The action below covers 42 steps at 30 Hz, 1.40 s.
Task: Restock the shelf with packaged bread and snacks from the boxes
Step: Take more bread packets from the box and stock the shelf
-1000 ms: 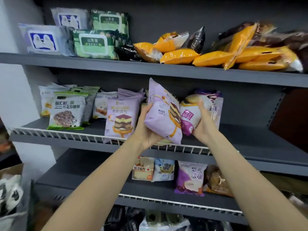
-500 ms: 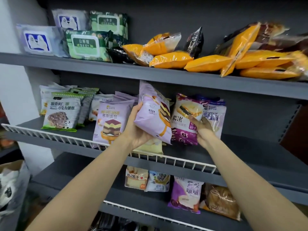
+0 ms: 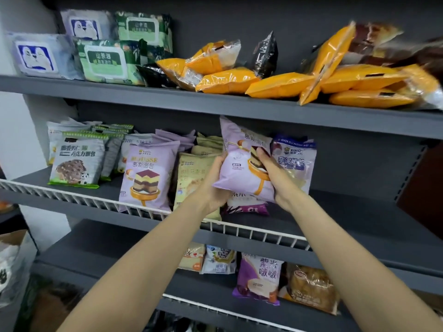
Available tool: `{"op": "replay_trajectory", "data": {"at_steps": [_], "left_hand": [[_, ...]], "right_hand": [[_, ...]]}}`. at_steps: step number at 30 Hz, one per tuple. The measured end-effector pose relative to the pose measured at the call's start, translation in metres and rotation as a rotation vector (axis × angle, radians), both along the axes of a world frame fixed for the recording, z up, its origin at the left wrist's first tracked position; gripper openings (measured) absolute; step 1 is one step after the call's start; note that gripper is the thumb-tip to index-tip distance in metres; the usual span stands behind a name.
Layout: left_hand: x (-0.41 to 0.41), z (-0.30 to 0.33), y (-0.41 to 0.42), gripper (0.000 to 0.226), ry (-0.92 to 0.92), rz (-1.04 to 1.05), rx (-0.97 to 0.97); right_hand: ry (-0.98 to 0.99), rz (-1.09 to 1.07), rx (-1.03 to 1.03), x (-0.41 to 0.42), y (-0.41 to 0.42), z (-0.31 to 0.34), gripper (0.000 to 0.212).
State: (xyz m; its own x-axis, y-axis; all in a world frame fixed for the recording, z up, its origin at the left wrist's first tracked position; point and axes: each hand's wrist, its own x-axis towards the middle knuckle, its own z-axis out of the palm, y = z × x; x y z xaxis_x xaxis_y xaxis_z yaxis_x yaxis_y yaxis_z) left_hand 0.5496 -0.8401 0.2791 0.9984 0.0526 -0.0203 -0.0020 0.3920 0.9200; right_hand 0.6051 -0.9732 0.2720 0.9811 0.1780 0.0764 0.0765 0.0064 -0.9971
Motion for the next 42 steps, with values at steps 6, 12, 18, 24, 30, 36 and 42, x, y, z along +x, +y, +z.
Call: {"op": "replay_trajectory", "data": {"at_steps": [6, 12, 18, 24, 30, 36, 42], "left_hand": [[0.033, -0.008, -0.034, 0.035, -0.114, 0.124, 0.309], [0.056, -0.014, -0.078, 0.056, -0.453, 0.127, 1.119], [0.069, -0.039, -0.108, 0.076, -0.342, -0.08, 1.772], [0.065, -0.039, -0.109, 0.071, -0.32, -0.057, 1.584], [0.048, -0.034, -0.096, 0.054, -0.321, 0.041, 1.445], [0.011, -0.018, -0.045, 0.039, -0.327, 0.319, 1.492], [-0.078, -0.028, 0.086, 0.025, -0.132, 0.586, 1.685]], "right_hand": [[-0.209, -0.271, 0.032, 0.001, -0.057, -0.005, 0.065], [-0.409, -0.505, -0.179, 0.008, -0.094, -0.025, 0.073], [-0.279, -0.359, -0.812, 0.019, -0.1, -0.052, 0.082], [-0.391, -0.327, -1.034, 0.021, -0.104, -0.05, 0.084], [-0.388, -0.326, -0.99, 0.01, -0.092, -0.05, 0.086], [-0.641, -0.306, -1.088, -0.028, -0.039, -0.024, 0.058], [-0.735, 0.036, -0.906, -0.095, 0.095, -0.016, 0.028]]}}
